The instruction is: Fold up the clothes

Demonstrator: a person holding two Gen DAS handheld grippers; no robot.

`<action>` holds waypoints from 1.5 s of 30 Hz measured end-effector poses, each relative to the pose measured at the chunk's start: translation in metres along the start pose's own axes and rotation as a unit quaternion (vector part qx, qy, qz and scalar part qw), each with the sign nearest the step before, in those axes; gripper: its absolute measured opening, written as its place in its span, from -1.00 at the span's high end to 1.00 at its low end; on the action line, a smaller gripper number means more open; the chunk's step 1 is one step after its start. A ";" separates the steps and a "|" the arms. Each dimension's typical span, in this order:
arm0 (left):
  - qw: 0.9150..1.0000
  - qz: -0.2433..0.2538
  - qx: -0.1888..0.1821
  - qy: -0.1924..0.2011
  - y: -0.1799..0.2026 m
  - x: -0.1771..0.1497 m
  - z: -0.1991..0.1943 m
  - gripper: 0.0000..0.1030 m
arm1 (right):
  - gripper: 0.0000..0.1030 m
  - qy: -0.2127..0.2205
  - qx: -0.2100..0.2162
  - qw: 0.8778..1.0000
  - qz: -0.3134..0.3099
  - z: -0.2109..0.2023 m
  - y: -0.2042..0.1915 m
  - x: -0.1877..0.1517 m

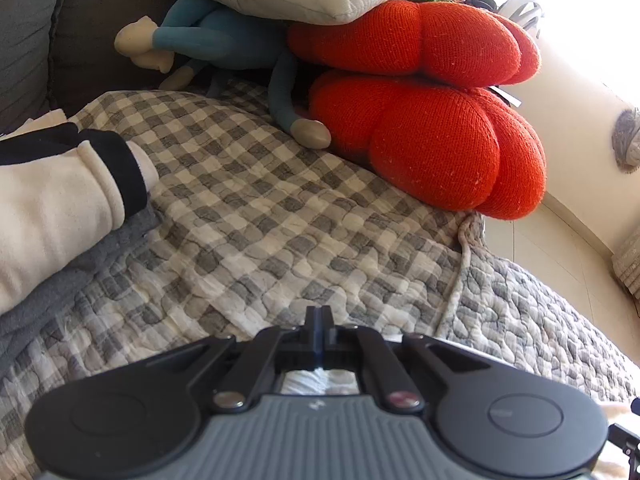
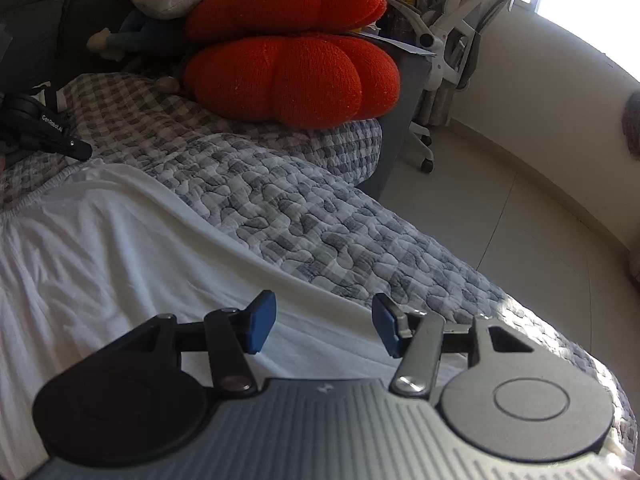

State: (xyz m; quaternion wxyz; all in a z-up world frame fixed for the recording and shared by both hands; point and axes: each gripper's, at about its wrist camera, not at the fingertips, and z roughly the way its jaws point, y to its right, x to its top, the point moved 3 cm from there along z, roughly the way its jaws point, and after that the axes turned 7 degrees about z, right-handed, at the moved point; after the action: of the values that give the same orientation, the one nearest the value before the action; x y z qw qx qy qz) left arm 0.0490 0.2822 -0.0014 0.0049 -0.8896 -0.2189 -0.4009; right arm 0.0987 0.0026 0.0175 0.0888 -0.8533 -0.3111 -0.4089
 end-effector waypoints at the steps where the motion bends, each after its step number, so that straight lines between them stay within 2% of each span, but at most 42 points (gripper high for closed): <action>1: 1.000 -0.004 -0.002 -0.001 -0.001 0.000 0.000 1.00 | -0.11 0.000 0.018 1.000 -0.018 0.003 -0.011 0.003; 4: 1.000 -0.022 -0.017 -0.010 -0.008 0.001 0.002 1.00 | -0.09 0.007 0.051 0.997 -0.059 0.011 -0.040 0.016; 6: 0.998 -0.041 -0.044 -0.025 -0.014 0.001 0.005 0.98 | -0.09 0.017 0.057 0.996 -0.061 0.018 -0.051 0.027; 7: 0.996 -0.054 -0.056 -0.034 -0.017 0.000 0.005 0.89 | -0.09 0.022 0.065 0.996 -0.057 0.021 -0.056 0.032; 9: 0.993 -0.079 -0.072 -0.042 -0.026 0.000 0.006 0.81 | -0.09 0.027 0.083 0.994 -0.061 0.030 -0.069 0.039; 11: 0.992 -0.098 -0.068 -0.043 -0.033 0.000 0.007 0.71 | -0.09 0.035 0.073 0.992 -0.099 0.038 -0.089 0.044; 12: 0.992 -0.102 -0.066 -0.044 -0.035 -0.001 0.008 0.60 | -0.09 0.036 0.071 0.990 -0.118 0.043 -0.099 0.048; 13: 0.991 -0.106 -0.065 -0.046 -0.037 -0.001 0.010 0.59 | -0.02 0.038 0.072 0.988 -0.130 0.047 -0.107 0.051; 15: 0.990 -0.109 -0.071 -0.046 -0.038 -0.002 0.011 0.59 | 0.30 0.025 0.077 0.988 -0.135 0.059 -0.116 0.056; 16: 0.990 -0.110 -0.073 -0.046 -0.039 -0.002 0.011 0.58 | 0.72 0.014 0.077 0.988 -0.133 0.066 -0.118 0.058; 17: 0.990 -0.111 -0.076 -0.046 -0.039 -0.001 0.011 0.58 | 0.96 0.003 0.076 0.988 -0.131 0.074 -0.119 0.059; 20: 0.989 -0.113 -0.085 -0.046 -0.040 0.000 0.010 0.58 | 0.98 0.016 0.066 0.991 -0.117 0.078 -0.121 0.066; 23: 0.988 -0.115 -0.094 -0.047 -0.040 0.002 0.009 0.55 | 0.98 0.035 0.039 0.993 -0.104 0.078 -0.117 0.075; 27: 0.987 -0.117 -0.104 -0.045 -0.042 0.004 0.007 0.40 | 0.98 0.022 0.007 0.995 -0.093 0.090 -0.115 0.078; 30: 0.989 -0.113 -0.095 -0.029 -0.045 0.008 0.002 0.36 | 0.98 0.021 -0.006 0.995 -0.099 0.096 -0.119 0.074; 33: 0.988 -0.119 -0.094 -0.032 -0.052 0.010 0.004 0.34 | 0.96 0.027 0.011 0.996 -0.089 0.090 -0.118 0.077; 35: 0.985 -0.135 -0.096 -0.035 -0.060 0.010 0.004 0.34 | 0.73 0.023 0.028 0.995 -0.092 0.085 -0.120 0.081; 36: 0.984 -0.143 -0.098 -0.035 -0.063 0.010 0.004 0.34 | 0.69 0.029 0.038 0.994 -0.099 0.080 -0.125 0.083; 37: 0.983 -0.147 -0.099 -0.035 -0.066 0.011 0.003 0.34 | 0.55 0.036 0.048 0.993 -0.106 0.075 -0.129 0.086; 38: 0.983 -0.150 -0.102 -0.036 -0.069 0.012 0.002 0.34 | 0.23 0.042 0.058 0.991 -0.112 0.070 -0.134 0.088; 40: 0.982 -0.152 -0.107 -0.037 -0.074 0.014 0.000 0.34 | -0.11 0.050 0.093 0.986 -0.132 0.062 -0.151 0.089; 42: 0.982 -0.149 -0.111 -0.037 -0.078 0.017 -0.004 0.34 | -0.12 0.046 0.129 0.978 -0.156 0.057 -0.169 0.089; 44: 0.984 -0.139 -0.112 -0.032 -0.077 0.018 -0.007 0.34 | -0.10 0.037 0.138 0.973 -0.179 0.062 -0.186 0.089; 45: 0.984 -0.135 -0.109 -0.031 -0.077 0.017 -0.009 0.34 | -0.10 0.028 0.133 0.975 -0.176 0.069 -0.191 0.091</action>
State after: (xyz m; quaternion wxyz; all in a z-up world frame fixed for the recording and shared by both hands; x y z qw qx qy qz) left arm 0.0226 0.3564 0.0039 -0.1532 -0.8591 -0.2917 -0.3918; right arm 0.0704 0.2232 0.0215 0.1368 -0.7538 -0.5052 -0.3973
